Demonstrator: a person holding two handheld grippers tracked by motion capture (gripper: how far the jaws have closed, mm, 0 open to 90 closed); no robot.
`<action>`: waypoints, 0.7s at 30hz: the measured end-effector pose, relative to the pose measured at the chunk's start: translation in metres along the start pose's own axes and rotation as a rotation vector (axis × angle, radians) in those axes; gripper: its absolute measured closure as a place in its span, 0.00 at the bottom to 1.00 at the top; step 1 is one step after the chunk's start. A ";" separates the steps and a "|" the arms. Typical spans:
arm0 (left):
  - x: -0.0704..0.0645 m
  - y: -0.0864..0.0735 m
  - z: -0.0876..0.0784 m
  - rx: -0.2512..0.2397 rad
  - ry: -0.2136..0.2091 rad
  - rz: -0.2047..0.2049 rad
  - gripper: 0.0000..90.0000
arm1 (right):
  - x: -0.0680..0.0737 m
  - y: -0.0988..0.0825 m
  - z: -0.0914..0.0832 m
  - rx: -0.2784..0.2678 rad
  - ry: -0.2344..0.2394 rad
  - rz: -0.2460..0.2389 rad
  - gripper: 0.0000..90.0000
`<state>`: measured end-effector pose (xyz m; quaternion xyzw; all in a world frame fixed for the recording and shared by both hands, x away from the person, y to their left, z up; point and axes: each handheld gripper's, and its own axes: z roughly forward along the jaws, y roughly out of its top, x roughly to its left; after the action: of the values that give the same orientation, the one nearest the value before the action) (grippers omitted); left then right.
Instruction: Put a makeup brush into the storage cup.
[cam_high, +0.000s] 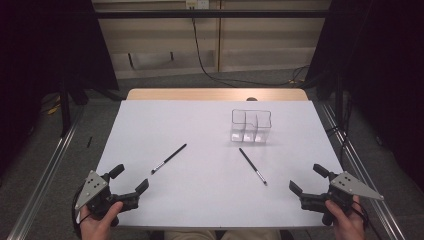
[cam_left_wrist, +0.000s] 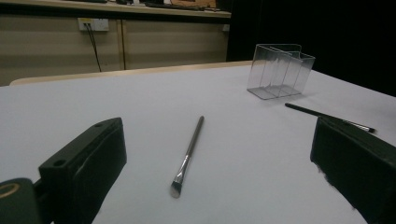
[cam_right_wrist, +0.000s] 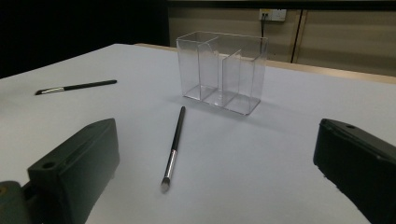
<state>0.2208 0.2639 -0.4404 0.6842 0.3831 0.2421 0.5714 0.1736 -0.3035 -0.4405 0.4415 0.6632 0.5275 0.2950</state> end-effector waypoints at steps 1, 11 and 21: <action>0.000 0.000 0.001 0.001 0.004 -0.006 0.04 | 0.000 0.000 0.000 -0.002 0.002 0.001 0.00; -0.001 0.000 -0.003 0.033 -0.009 0.009 0.04 | 0.001 0.001 0.002 -0.003 0.014 -0.005 0.00; 0.000 0.004 0.000 0.075 -0.047 0.012 0.04 | 0.006 0.002 0.007 0.002 0.036 -0.023 0.00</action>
<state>0.2219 0.2640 -0.4362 0.7128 0.3744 0.2147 0.5528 0.1778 -0.2947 -0.4401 0.4245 0.6742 0.5312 0.2884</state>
